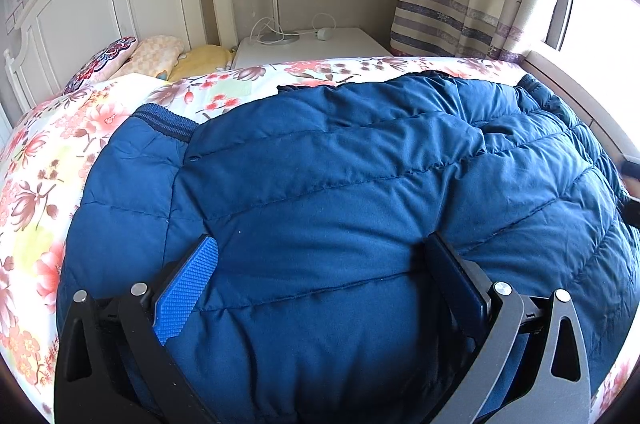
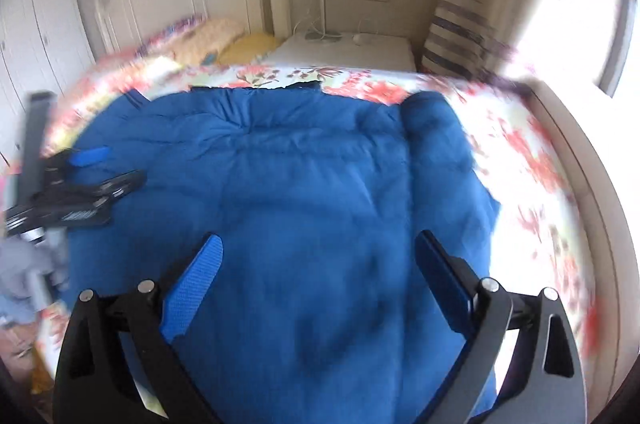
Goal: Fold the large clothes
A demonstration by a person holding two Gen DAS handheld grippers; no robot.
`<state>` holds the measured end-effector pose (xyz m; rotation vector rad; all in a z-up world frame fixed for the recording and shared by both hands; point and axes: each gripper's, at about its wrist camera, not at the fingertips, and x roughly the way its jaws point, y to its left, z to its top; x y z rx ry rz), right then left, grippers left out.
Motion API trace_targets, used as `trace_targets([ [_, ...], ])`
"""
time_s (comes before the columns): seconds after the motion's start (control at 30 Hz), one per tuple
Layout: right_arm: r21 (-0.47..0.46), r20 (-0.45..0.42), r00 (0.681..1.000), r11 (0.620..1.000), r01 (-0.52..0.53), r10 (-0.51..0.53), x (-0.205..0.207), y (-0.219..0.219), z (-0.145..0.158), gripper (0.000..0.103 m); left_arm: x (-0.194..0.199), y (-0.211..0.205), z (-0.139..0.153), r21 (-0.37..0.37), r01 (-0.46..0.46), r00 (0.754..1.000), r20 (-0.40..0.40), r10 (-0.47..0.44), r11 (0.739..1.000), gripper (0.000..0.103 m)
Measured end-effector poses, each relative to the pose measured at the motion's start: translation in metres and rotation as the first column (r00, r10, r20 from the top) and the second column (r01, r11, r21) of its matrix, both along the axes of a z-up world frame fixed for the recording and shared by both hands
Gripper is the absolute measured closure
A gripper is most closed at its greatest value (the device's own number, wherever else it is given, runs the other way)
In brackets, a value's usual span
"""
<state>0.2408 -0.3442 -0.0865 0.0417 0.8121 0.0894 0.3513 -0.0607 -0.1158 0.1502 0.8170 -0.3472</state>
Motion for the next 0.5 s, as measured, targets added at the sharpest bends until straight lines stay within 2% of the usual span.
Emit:
trace_targets([
  [0.07,0.060,0.006,0.998,0.996,0.060,-0.061,-0.037,-0.023,-0.003,0.008,-0.001,0.000,0.000,-0.001,-0.002,1.000,0.006,0.002,1.000,0.004],
  [0.13,0.179,0.002,0.994,0.978,0.107,-0.110,-0.075,-0.049,-0.013,0.008,-0.001,-0.001,0.000,0.004,-0.003,1.000,0.010,0.003,1.000,0.004],
  [0.17,0.266,-0.009,0.988,0.952,0.151,-0.154,-0.103,-0.065,-0.022,0.010,0.000,-0.001,0.000,0.007,-0.004,1.000,0.010,0.004,1.000,0.004],
  [0.27,0.391,-0.060,0.973,0.891,0.230,-0.225,-0.145,-0.085,-0.044,0.016,0.000,-0.002,-0.001,0.011,-0.005,1.000,0.010,0.005,1.000,0.004],
  [0.4,0.493,-0.136,0.966,0.831,0.257,-0.218,-0.148,-0.085,-0.064,0.018,-0.001,-0.002,-0.001,0.013,-0.006,1.000,0.012,0.006,1.000,0.004],
  [0.5,0.478,-0.155,0.968,0.842,0.249,-0.198,-0.127,-0.068,-0.067,0.018,0.000,-0.002,-0.001,0.011,-0.006,1.000,0.013,0.006,1.000,0.004],
])
